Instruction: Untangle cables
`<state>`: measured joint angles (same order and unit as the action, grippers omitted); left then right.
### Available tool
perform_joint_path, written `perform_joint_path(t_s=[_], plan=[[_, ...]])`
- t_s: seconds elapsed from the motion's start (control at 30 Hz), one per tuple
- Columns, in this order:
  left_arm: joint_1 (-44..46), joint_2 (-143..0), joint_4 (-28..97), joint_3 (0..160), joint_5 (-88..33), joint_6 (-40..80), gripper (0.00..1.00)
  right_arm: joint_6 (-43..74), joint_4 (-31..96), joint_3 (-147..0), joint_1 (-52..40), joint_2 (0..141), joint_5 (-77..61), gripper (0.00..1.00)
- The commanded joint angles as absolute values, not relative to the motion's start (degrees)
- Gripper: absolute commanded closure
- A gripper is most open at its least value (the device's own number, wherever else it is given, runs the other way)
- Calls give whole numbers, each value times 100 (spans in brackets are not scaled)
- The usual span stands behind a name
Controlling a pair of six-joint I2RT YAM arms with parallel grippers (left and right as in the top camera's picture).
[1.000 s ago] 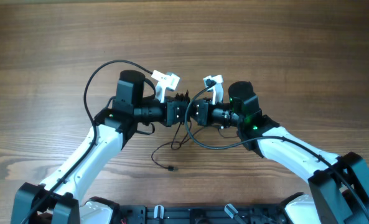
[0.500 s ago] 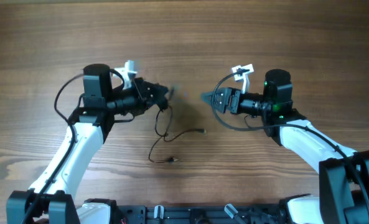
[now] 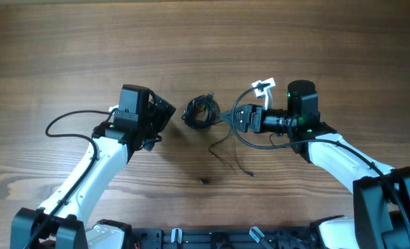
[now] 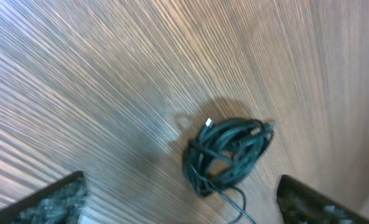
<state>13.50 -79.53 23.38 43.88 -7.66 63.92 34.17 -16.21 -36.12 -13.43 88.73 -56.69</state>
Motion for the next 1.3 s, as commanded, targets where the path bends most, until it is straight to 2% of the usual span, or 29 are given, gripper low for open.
perform_joint_path(t_s=[0.0,0.1,0.13,0.17,0.2,0.23,0.27,0.3,0.33,0.37,0.43,0.47,0.53,0.57,0.6,0.63,0.77,0.83,0.9,1.1,1.27], plan=[[1374,-7953,2056,4427,-333,5988,34,3293,-1538,-3629,-1356,8936,-5481,1],[1612,-8097,1247,4427,-464,4716,41,3297,-1531,-3629,-1356,8936,-5391,0],[1734,-8219,958,4427,-591,3931,42,3297,-1535,-3629,-1356,8936,-5376,0],[1953,-8506,672,4427,-753,2493,43,3295,-1533,-3629,-1354,8936,-5378,0],[2091,-8700,591,4427,-788,1540,35,3297,-1529,-3629,-1354,8936,-5380,0],[2276,-8956,587,4427,-781,351,34,3295,-1490,-3629,-1354,8936,-5378,0],[2373,-9096,580,4427,-781,-215,35,3293,-1437,-3629,-1354,8936,-5376,0],[2515,-9347,502,4427,-746,-1055,41,3201,-1321,-3629,-1354,8936,-5378,0],[2541,-9445,434,4427,-635,-1184,44,3148,-1278,-3629,-1354,8936,-5376,0],[2541,-9546,322,4427,-458,-1181,44,3146,-1238,-3629,-1354,8936,-5376,0],[2539,-9679,110,4427,-287,-1184,50,3148,-1229,-3629,-1354,8936,-5378,0],[2541,-9734,16,4427,-292,-1181,59,3148,-1227,-3629,-1356,8936,-5378,0],[2539,-9762,60,4427,-285,-1184,62,3146,-1177,-3629,-1354,8936,-5371,0],[2539,-9762,58,4427,-237,-1181,71,3148,-1118,-3629,-1354,8936,-5330,0],[2539,-9762,54,4427,-180,-1173,86,3151,-976,-3629,-1354,8936,-5188,0],[2539,-9745,10,4427,-183,-1024,96,3153,-709,-3629,-1354,8938,-4910,0],[2541,-9207,104,4427,-187,-377,96,3173,-69,-3629,-1354,8938,-4005,0],[2541,-8698,172,4427,-307,-126,96,3752,351,-3629,-1354,8938,-4112,0],[2541,-8276,172,4427,-604,102,96,4698,751,-3629,-1354,8938,-3927,0],[2539,-7555,445,4427,-703,1382,96,8055,735,-3629,-1354,8938,-1693,0],[2539,-7352,375,4427,-705,2158,96,9572,735,-3629,-1354,8938,-982,0]])
